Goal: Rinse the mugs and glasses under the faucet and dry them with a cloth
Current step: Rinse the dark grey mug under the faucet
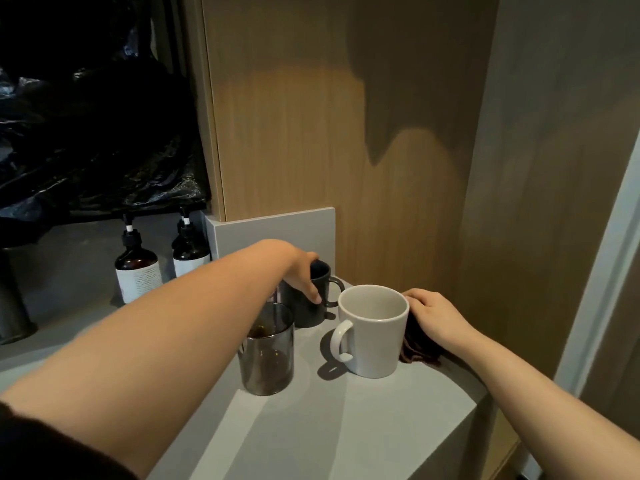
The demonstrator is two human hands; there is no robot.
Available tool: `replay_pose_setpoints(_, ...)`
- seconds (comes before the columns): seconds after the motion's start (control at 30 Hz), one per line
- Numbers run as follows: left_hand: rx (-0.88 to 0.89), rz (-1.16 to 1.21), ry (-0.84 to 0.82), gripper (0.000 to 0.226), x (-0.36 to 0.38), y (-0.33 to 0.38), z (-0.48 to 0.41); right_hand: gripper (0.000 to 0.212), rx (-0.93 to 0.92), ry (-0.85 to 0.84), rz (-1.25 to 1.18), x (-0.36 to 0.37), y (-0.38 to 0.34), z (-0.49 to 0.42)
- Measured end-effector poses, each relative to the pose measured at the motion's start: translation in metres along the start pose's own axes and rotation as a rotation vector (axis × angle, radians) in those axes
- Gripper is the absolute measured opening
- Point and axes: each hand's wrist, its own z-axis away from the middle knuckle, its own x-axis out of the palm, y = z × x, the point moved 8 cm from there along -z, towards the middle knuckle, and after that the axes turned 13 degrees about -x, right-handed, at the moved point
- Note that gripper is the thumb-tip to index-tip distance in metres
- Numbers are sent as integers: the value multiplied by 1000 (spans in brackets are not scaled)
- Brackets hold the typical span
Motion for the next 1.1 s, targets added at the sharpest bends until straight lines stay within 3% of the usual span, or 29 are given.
replay_pose_setpoints(0.2, 119, 59, -42, 86, 0, 4, -10, 27, -168, -45, 232, 5, -11, 5)
replay_pose_setpoints(0.4, 261, -22, -15, 91, -5, 18, -11, 32, -47, -51, 383, -1, -4, 12)
replay_pose_setpoints(0.67, 431, -187, 200, 93, -4, 16, 0, 28, -11, 17, 488, 5, -11, 18)
replay_pose_setpoints(0.8, 329, -182, 351, 81, -14, 6, 7, 28, 3, 25, 517, 3, -13, 18)
replay_pose_setpoints(0.93, 38, 115, 471, 31, -38, -12, 26, 28, 24, 22, 531, 2, -15, 18)
replay_pose_setpoints(1.1, -107, 141, 361, 44, -15, 8, 28, 29, 40, 29, 523, 2, -15, 19)
